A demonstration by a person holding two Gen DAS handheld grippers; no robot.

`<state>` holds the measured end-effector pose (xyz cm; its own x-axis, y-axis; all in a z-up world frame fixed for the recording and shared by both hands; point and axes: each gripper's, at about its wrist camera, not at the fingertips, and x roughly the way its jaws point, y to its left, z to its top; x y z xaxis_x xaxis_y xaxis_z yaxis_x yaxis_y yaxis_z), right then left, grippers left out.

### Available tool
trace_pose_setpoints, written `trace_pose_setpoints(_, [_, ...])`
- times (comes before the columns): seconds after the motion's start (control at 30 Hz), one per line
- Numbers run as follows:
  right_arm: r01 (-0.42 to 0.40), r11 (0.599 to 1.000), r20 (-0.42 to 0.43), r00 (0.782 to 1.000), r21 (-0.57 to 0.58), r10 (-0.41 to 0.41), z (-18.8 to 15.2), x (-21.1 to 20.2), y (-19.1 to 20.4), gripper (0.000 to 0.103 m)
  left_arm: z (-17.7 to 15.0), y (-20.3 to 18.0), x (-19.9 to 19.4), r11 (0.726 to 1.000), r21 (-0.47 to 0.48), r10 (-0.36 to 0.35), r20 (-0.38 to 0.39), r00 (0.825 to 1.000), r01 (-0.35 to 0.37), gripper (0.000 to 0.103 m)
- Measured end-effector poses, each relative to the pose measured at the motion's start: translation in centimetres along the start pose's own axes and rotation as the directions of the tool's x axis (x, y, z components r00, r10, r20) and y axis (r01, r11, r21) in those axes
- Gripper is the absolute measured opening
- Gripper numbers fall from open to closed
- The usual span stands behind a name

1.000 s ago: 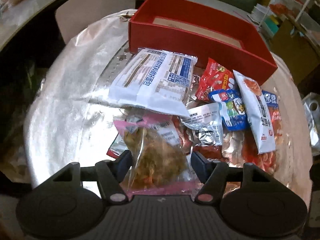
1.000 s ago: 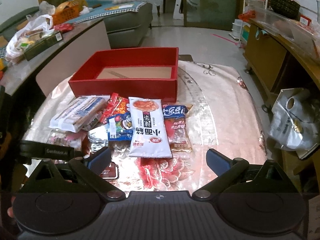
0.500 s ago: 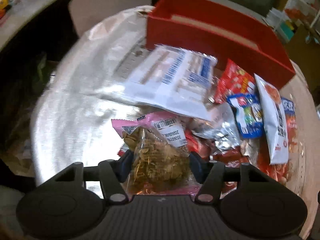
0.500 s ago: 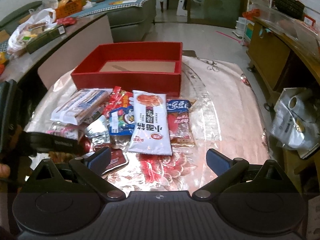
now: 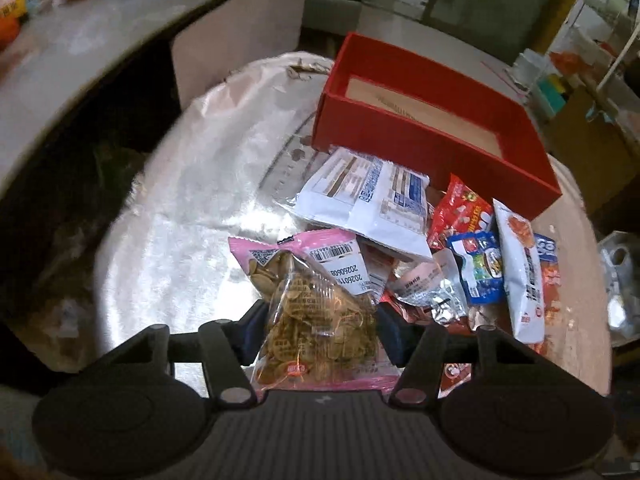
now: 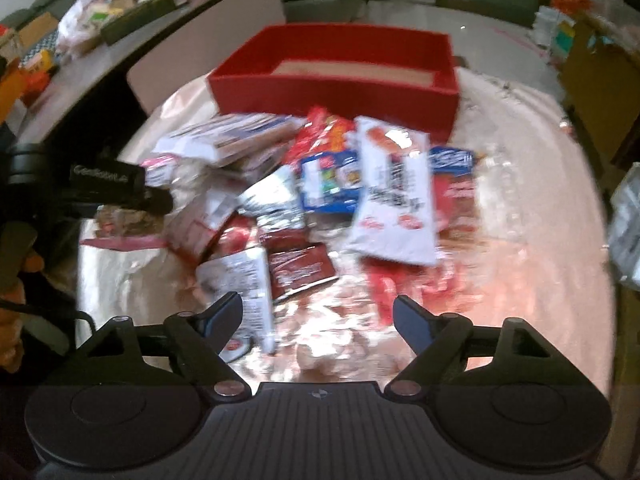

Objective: Organize snacks
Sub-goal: 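Carry the seed bag and silver sachet over the red box with both grippers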

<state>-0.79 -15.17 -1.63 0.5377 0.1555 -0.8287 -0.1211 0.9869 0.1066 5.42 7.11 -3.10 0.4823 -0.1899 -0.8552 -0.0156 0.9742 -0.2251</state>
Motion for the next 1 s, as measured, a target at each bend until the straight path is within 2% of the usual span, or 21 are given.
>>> trace_pose_setpoints(0.13, [-0.004,0.998,-0.038,0.999,-0.063,0.002,0.0,2.4,2.3,0.085,0.0,1.4,0.6,0.996,-0.052,-0.070,-0.032,0.997,0.068,0.051])
trace_pose_setpoints(0.23, [-0.018,0.995,-0.066,0.998,-0.098,0.012,0.4,4.2,4.1,0.085,-0.3,1.6,0.4,0.996,-0.034,-0.088,-0.036,0.995,0.087,0.051])
trace_pose_setpoints(0.33, [-0.030,0.990,-0.089,0.996,-0.141,0.017,0.4,5.5,5.8,0.085,-0.4,2.4,0.5,0.993,-0.062,-0.107,-0.052,0.993,0.104,0.051])
trace_pose_setpoints(0.47, [0.022,0.977,-0.142,0.988,-0.212,-0.053,-0.2,8.0,7.2,0.076,-0.4,2.4,0.4,0.992,-0.053,-0.119,-0.053,0.992,0.116,0.051])
trace_pose_setpoints(0.5, [0.020,0.977,-0.142,0.989,-0.211,-0.051,-0.4,8.2,7.1,0.077,-0.4,2.3,0.3,0.992,-0.048,-0.120,-0.055,0.991,0.118,0.051])
trace_pose_setpoints(0.63, [0.005,0.979,-0.140,0.990,-0.205,-0.035,-0.4,8.1,6.7,0.071,-0.5,2.5,0.4,0.991,-0.053,-0.124,-0.067,0.990,0.121,0.051])
trace_pose_setpoints(0.7, [0.016,0.974,-0.131,0.990,-0.225,-0.047,-0.6,8.0,6.6,0.059,-0.6,2.5,0.3,0.992,-0.049,-0.122,-0.074,0.990,0.119,0.051])
trace_pose_setpoints(0.87, [-0.027,0.982,-0.149,0.989,-0.185,-0.001,-0.6,6.7,5.0,0.055,-1.3,2.2,0.0,0.996,-0.029,-0.091,-0.076,0.993,0.089,0.051])
trace_pose_setpoints(1.0, [-0.068,0.984,-0.118,0.992,-0.162,0.049,-1.0,4.9,4.3,0.055,-1.8,2.1,-0.5,0.996,-0.034,-0.090,-0.071,0.993,0.088,0.051])
